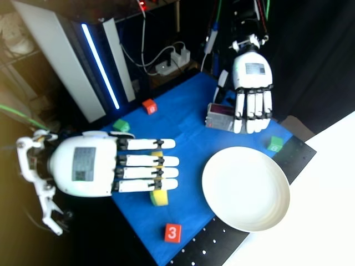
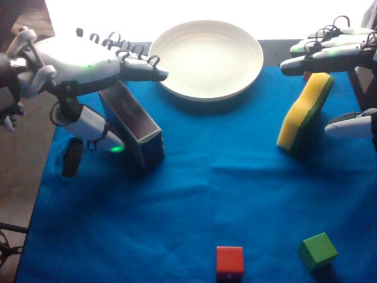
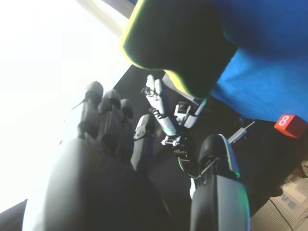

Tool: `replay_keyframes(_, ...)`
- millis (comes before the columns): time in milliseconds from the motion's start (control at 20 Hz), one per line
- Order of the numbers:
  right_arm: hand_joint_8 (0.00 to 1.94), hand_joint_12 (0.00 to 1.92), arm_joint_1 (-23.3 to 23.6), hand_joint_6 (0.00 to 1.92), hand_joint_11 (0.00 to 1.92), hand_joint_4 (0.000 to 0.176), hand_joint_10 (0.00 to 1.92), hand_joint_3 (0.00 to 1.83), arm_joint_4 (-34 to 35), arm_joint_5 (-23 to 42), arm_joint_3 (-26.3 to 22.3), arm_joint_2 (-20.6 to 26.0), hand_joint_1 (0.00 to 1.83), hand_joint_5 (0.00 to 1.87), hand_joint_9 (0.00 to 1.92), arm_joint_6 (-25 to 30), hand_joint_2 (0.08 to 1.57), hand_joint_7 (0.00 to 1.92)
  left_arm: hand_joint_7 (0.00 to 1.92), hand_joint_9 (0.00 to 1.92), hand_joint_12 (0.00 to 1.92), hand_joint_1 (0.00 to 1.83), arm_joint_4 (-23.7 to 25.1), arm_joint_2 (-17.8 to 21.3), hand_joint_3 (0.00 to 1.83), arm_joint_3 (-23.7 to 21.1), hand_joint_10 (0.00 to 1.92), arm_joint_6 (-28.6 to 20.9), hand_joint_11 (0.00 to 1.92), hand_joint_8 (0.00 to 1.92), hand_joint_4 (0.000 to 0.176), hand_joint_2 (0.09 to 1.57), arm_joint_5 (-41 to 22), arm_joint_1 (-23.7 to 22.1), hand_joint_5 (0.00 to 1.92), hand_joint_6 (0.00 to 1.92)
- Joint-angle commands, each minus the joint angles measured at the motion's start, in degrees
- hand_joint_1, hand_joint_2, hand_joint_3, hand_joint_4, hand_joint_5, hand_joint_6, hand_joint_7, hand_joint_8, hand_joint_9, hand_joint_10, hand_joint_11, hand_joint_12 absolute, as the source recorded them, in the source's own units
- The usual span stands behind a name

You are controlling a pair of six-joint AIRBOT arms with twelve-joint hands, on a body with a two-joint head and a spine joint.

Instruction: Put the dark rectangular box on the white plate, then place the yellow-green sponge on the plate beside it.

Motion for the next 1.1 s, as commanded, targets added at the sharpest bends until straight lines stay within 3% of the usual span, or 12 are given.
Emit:
replay_keyframes(0,0.00,0.26,0.73,0.00,0.00,0.137,0.00,0.00,2.82,5.94,0.23,-0.08,0.80,0.40,0.22,0.40,1.03,0.29,0.25,0.26,0.70,0.97,-0.17,-0.80,0.01,0.49,0.01,0.04,0.02,0.01,0.099,0.90,-3.98,-0.98,0.26,0.01)
replay_keyframes(50,0.00,0.16,0.73,0.00,0.00,0.140,0.00,0.00,2.82,5.94,0.23,-0.08,0.79,0.40,0.21,0.42,1.02,0.29,0.35,0.36,0.70,0.98,-0.15,-1.42,0.00,1.05,0.01,-0.01,0.12,0.01,0.029,0.91,-3.86,-1.12,0.38,0.01)
replay_keyframes(100,0.00,0.08,0.73,0.00,0.00,0.139,0.00,0.00,2.81,5.94,0.23,-0.08,0.79,0.39,0.21,0.44,1.02,0.29,0.44,0.46,0.72,1.04,-0.16,-2.00,0.00,1.62,0.02,-0.14,0.20,0.01,0.000,0.93,-3.76,-1.19,0.47,0.01)
replay_keyframes(200,0.00,0.01,0.73,0.00,0.02,0.133,0.00,0.00,2.82,5.94,0.24,-0.07,0.79,0.38,0.20,0.45,1.02,0.28,0.86,0.86,0.82,1.11,-0.55,-2.96,0.00,2.65,0.08,-0.39,0.50,0.04,0.000,1.02,-3.62,-1.23,0.79,0.03)
replay_keyframes(250,0.00,0.02,0.73,0.00,0.04,0.124,0.00,0.01,2.82,5.94,0.24,-0.06,0.81,0.37,0.20,0.47,1.04,0.28,1.02,0.94,0.95,1.33,-1.40,-3.37,0.00,3.42,0.89,-0.49,0.66,0.67,0.000,1.08,-3.59,-1.23,0.89,0.82)
replay_keyframes(300,0.00,0.03,0.73,0.00,0.06,0.121,0.00,0.01,2.82,5.94,0.24,-0.06,0.81,0.36,0.20,0.50,1.04,0.28,0.98,0.94,1.02,1.37,-1.94,-3.51,0.00,3.83,1.11,-0.62,0.75,0.90,0.000,1.10,-3.52,-1.23,0.89,1.01)
replay_keyframes(600,0.00,0.00,0.73,0.00,0.00,0.116,0.00,0.01,2.83,5.94,0.25,-0.07,0.76,0.36,0.16,0.86,1.07,0.26,0.93,0.93,1.12,1.37,-8.18,-3.25,0.00,5.48,1.17,-0.80,0.76,1.02,0.000,1.12,-7.53,-1.50,0.94,1.01)
replay_keyframes(650,0.00,0.00,0.73,0.00,0.00,0.117,0.00,0.01,2.83,5.94,0.25,-0.07,0.75,0.36,0.16,0.86,1.07,0.26,1.01,0.99,1.09,1.26,-8.99,-3.32,0.00,5.81,0.82,-0.81,0.82,0.98,0.000,1.11,-8.34,-2.08,0.99,0.94)
replay_keyframes(800,0.00,0.01,0.73,0.00,0.02,0.124,0.01,0.01,2.83,5.94,0.62,-0.45,0.73,0.36,0.17,0.86,1.07,0.26,1.07,0.95,1.19,1.38,-12.12,-5.14,0.00,8.44,1.11,-0.83,0.68,0.85,0.000,1.07,-10.60,-4.61,1.05,0.83)
replay_keyframes(900,0.00,0.02,0.73,0.01,0.05,0.115,0.01,0.00,2.84,5.94,0.92,-0.79,0.76,0.38,0.19,0.86,1.07,0.28,1.02,0.95,1.21,1.24,-16.05,-7.52,0.00,11.33,0.76,-0.85,0.71,0.98,0.012,1.10,-12.59,-5.17,1.03,0.87)
replay_keyframes(950,0.01,0.03,0.73,0.01,0.06,0.114,0.01,0.00,2.84,5.94,1.04,-0.91,0.76,0.38,0.20,0.86,1.07,0.28,1.04,0.96,1.11,1.35,-17.81,-8.90,0.00,12.84,1.02,-0.85,0.78,0.92,0.000,1.08,-13.69,-5.57,1.02,0.86)
replay_keyframes(1050,0.01,0.02,0.74,0.00,0.03,0.119,0.01,0.00,2.84,5.94,1.29,-1.17,0.77,0.37,0.20,0.86,1.06,0.28,1.05,0.87,1.26,1.27,-21.18,-11.66,0.00,15.72,0.93,-0.86,0.64,0.95,0.000,1.08,-15.09,-6.27,1.08,0.76)
